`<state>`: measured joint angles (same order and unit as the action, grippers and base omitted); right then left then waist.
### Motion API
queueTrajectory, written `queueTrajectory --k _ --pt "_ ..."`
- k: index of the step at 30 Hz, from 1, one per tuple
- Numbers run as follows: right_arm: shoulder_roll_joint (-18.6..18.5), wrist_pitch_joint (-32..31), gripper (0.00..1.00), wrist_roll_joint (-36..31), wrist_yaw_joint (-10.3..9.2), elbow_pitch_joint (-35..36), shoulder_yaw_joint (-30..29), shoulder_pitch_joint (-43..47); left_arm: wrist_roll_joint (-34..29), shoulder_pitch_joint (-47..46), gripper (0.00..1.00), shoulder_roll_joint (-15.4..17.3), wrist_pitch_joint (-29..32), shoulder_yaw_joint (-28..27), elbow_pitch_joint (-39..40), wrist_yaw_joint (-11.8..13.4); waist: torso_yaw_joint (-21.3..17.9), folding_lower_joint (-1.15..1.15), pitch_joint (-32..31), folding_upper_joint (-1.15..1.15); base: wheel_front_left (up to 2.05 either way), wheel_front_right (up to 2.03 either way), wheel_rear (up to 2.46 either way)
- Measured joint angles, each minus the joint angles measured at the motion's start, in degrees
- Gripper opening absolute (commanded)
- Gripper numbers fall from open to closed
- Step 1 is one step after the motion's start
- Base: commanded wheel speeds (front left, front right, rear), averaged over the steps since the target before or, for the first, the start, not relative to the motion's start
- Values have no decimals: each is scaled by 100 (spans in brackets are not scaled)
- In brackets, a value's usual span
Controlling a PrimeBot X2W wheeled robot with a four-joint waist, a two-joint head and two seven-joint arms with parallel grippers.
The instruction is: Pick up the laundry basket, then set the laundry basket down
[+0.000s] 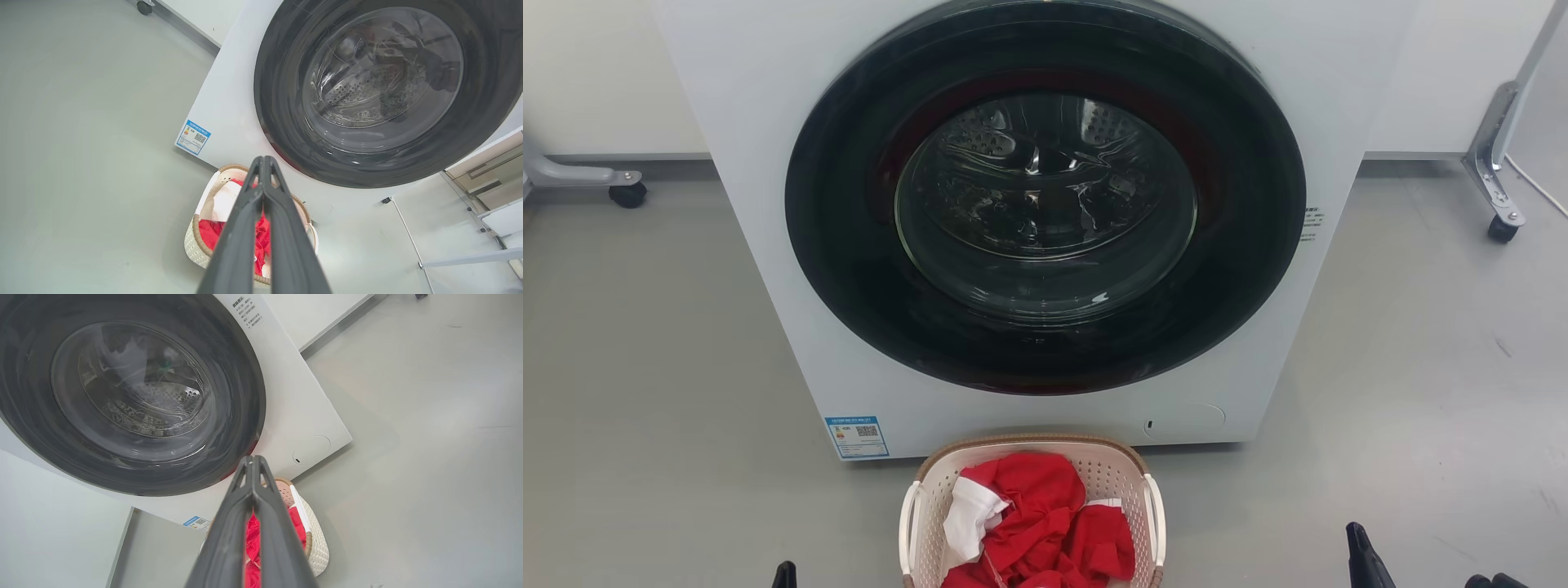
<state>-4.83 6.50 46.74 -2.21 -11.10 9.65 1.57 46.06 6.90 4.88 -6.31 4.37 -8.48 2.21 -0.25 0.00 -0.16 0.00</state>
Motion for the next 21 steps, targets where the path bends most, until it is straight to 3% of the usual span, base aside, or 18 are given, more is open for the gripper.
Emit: queueTrajectory --k 21 --pt "68 -446 0 1432 282 -201 -554 -197 1448 -341 0 -91 422 -294 -261 -281 8 0 8 0 0 0 0"
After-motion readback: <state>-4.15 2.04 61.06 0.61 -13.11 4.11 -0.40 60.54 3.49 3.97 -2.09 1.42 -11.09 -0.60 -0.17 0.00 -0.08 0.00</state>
